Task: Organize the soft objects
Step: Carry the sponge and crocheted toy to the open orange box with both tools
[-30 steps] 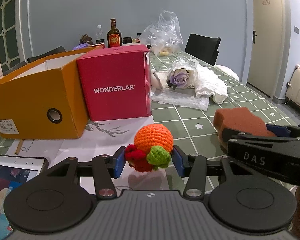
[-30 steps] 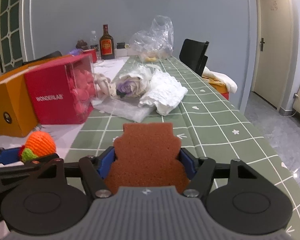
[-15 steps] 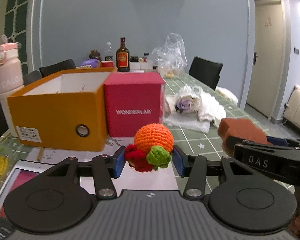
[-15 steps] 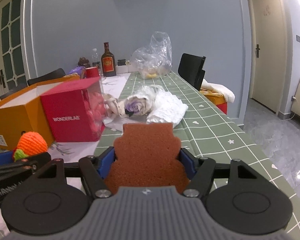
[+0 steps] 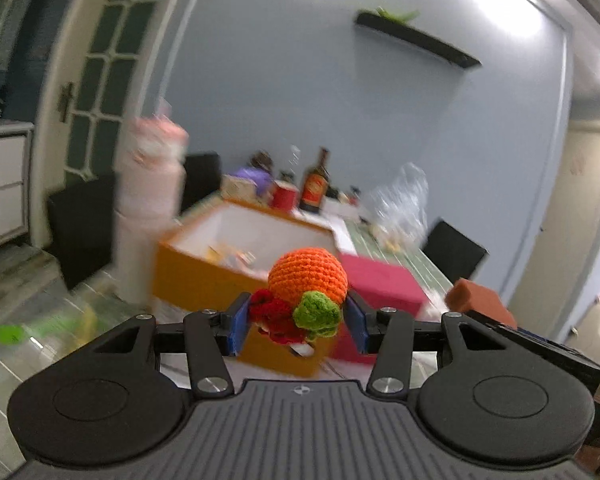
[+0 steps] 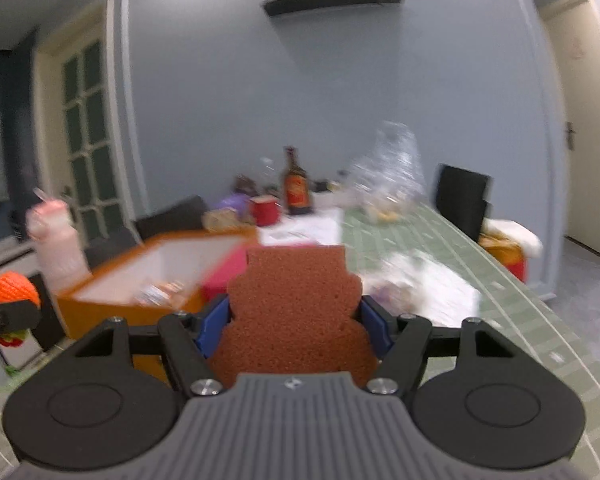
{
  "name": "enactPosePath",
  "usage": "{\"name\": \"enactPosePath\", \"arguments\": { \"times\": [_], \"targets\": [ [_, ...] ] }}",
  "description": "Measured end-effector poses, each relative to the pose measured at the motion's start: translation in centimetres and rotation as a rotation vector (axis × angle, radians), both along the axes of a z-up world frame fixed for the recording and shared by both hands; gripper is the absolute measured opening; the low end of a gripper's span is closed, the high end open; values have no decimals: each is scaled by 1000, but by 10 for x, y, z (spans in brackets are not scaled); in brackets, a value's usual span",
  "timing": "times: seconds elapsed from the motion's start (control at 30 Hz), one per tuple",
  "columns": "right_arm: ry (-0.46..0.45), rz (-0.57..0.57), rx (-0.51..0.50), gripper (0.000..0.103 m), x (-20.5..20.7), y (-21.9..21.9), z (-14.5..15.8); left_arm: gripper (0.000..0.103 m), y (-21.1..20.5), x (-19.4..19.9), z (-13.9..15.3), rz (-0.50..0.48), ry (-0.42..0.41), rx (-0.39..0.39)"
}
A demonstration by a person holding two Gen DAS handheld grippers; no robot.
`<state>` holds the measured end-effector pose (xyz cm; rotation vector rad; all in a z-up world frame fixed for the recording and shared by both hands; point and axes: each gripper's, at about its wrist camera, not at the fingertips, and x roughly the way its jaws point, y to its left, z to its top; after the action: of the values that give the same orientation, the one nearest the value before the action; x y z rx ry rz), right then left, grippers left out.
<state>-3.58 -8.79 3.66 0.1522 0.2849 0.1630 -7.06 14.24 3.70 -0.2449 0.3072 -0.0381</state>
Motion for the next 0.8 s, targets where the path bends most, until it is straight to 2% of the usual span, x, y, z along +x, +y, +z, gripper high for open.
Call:
{"name": "enactPosePath", "arguments": {
  "times": [0.17, 0.23, 0.37, 0.43, 0.6, 0.8],
  "targets": [
    [-64, 112, -10, 69, 24, 41, 23, 56, 43, 9, 25, 68, -73, 54],
    [-64, 144, -3, 69, 37, 55, 28, 56, 57, 23, 30, 70, -63, 59],
    [-90, 219, -2, 70, 68, 83, 33, 57, 74, 56, 29, -23, -39, 77],
    [-89, 240, -9, 70, 87, 96, 32, 57, 78, 73, 25, -33, -44, 64],
    [-2, 330, -62, 69, 141, 122, 35, 57, 81, 104, 11, -79, -69, 63],
    [57, 347, -106, 69, 186, 138, 44, 57, 68, 139, -1, -116, -57, 99]
  ]
}}
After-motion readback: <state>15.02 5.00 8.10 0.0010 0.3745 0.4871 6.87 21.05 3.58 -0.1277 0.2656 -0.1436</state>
